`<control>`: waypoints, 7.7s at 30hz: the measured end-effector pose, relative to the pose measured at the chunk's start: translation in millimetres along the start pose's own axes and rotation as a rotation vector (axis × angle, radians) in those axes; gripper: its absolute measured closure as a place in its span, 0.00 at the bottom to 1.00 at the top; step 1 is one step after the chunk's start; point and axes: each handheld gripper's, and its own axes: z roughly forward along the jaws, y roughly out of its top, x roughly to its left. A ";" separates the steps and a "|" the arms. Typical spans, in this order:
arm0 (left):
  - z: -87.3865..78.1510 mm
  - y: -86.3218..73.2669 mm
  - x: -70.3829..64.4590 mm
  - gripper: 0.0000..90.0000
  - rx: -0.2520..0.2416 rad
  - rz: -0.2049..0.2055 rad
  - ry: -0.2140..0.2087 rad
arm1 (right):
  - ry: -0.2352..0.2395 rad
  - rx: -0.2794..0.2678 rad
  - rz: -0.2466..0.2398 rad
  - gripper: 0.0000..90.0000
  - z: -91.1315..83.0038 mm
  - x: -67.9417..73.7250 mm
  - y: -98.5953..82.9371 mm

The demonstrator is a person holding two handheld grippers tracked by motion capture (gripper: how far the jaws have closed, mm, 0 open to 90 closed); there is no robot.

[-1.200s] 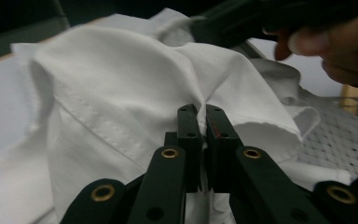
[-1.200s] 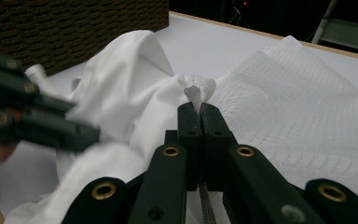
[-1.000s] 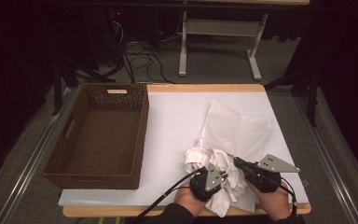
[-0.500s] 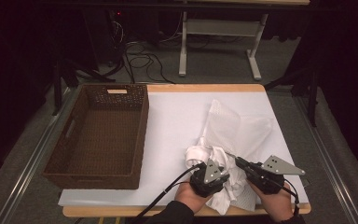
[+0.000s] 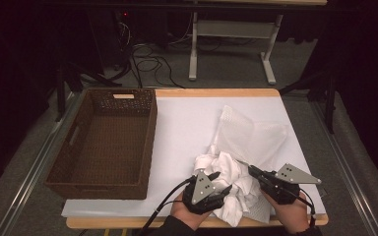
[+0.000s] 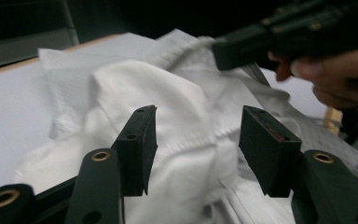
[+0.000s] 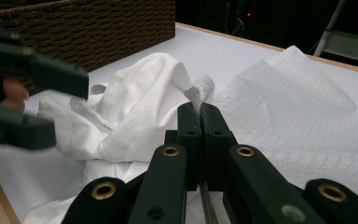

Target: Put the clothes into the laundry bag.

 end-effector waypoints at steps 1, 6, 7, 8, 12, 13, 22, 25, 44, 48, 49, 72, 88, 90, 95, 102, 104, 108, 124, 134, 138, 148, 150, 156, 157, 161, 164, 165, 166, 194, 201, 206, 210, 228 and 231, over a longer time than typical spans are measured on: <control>3.6 4.2 6.6 0.48 -0.005 -0.015 0.022 | 0.001 0.000 -0.001 1.00 0.1 -0.2 0.0; 35.7 10.4 30.0 0.33 0.089 -0.034 0.090 | 0.001 0.003 0.000 1.00 0.7 1.0 0.0; 42.9 9.0 33.4 0.33 0.118 -0.025 0.096 | 0.000 0.003 0.001 1.00 0.7 1.0 -0.1; 46.6 6.9 35.1 0.42 0.126 -0.030 0.078 | 0.001 0.002 -0.005 1.00 0.9 0.6 -0.2; 45.6 1.4 27.1 0.91 0.076 -0.059 0.043 | -0.002 0.007 0.002 1.00 2.2 -0.5 -0.6; 42.5 1.7 22.0 0.97 0.057 -0.042 0.037 | -0.003 0.007 0.004 1.00 2.4 -0.4 -0.7; 57.2 -7.8 -14.0 0.98 0.144 0.067 -0.095 | -0.003 0.011 0.007 1.00 5.6 0.7 0.8; 62.6 -8.9 -11.6 0.98 0.150 0.034 -0.092 | 0.006 0.000 0.015 1.00 4.0 0.8 2.1; 57.6 -4.7 0.4 0.57 0.134 -0.045 -0.033 | 0.041 -0.047 -0.030 0.99 -7.7 8.3 5.1; 37.6 -3.5 6.8 0.53 0.054 -0.016 -0.025 | 0.037 -0.039 -0.026 0.99 -6.9 7.7 4.6; 33.8 -3.0 10.3 0.53 0.031 -0.022 -0.014 | 0.039 -0.041 -0.028 0.99 -6.5 7.7 4.7; 58.4 -2.5 13.2 0.96 0.089 0.002 -0.026 | 0.030 -0.021 -0.018 0.99 -1.9 7.6 3.5; 75.7 -4.5 0.5 0.85 0.158 0.013 0.012 | 0.064 -0.045 -0.039 0.99 -2.1 14.7 7.7; 78.1 -4.4 4.6 0.77 0.153 -0.013 0.028 | 0.058 -0.033 -0.044 0.99 -2.5 16.1 6.6; 69.0 -4.4 4.9 0.52 0.126 -0.016 0.054 | 0.048 -0.031 -0.034 0.99 -4.2 10.5 4.5; 35.1 -1.9 11.7 0.35 0.073 -0.008 0.019 | 0.036 -0.025 -0.026 0.99 -5.2 10.0 3.9; 29.0 -2.8 17.3 0.33 0.065 -0.003 0.034 | 0.036 -0.026 -0.030 0.99 -4.6 9.8 4.0; 22.2 -9.0 42.0 0.33 0.070 -0.050 0.098 | 0.034 -0.026 -0.027 0.99 -4.8 9.8 4.2; 39.4 -16.6 64.8 0.85 0.179 -0.139 0.143 | 0.039 -0.020 -0.030 0.99 -2.3 8.9 3.1; 24.8 2.3 14.3 0.93 0.036 0.003 0.027 | 0.037 -0.012 -0.026 0.99 0.3 10.4 3.0; 32.4 4.0 -4.1 0.93 0.046 0.069 -0.034 | 0.031 -0.012 -0.029 0.99 0.8 10.9 3.3; 66.7 -0.7 -3.7 0.93 0.081 0.047 -0.021 | 0.068 -0.043 -0.035 0.99 -0.8 14.7 5.4; 73.0 -3.3 -4.3 0.93 0.088 0.046 -0.012 | 0.074 -0.053 -0.043 0.99 -2.3 15.6 6.3; 76.4 -4.1 -2.9 0.93 0.096 0.043 0.012 | 0.086 -0.087 -0.043 1.00 -7.6 13.0 8.7; 77.2 -4.4 -1.8 0.92 0.100 0.043 0.017 | 0.093 -0.093 -0.041 1.00 -8.2 13.0 8.9; 81.0 -5.2 2.8 0.92 0.102 0.023 0.027 | 0.095 -0.102 -0.052 1.00 -9.9 14.6 9.8; 80.9 -4.4 4.5 0.91 0.097 0.012 0.034 | 0.088 -0.101 -0.052 1.00 -10.3 12.7 9.6; 79.3 -3.8 4.8 0.89 0.092 0.011 0.038 | 0.086 -0.095 -0.044 1.00 -10.2 12.4 9.2; 77.0 -3.2 5.2 0.87 0.083 0.011 0.042 | 0.088 -0.097 -0.047 1.00 -9.5 11.2 8.8; 22.4 -33.3 27.0 0.40 0.127 -0.097 -0.005 | 0.072 -0.066 -0.037 0.99 -7.0 10.9 5.8; 22.8 -28.5 10.6 0.85 0.078 -0.028 0.037 | 0.067 -0.061 -0.041 0.99 -4.9 11.0 5.6; 20.9 -22.1 -10.6 0.91 0.059 0.113 0.032 | 0.059 -0.053 -0.037 1.00 -2.8 10.6 5.6; 25.3 -19.9 -19.1 0.92 0.068 0.162 0.020 | 0.056 -0.050 -0.028 1.00 -2.1 10.4 6.1; 68.8 -18.0 7.6 0.92 0.218 0.086 0.082 | 0.124 -0.087 -0.058 0.99 -4.1 18.7 11.7; 72.4 -17.8 9.9 0.92 0.232 0.064 0.098 | 0.126 -0.086 -0.065 1.00 -5.4 20.3 11.9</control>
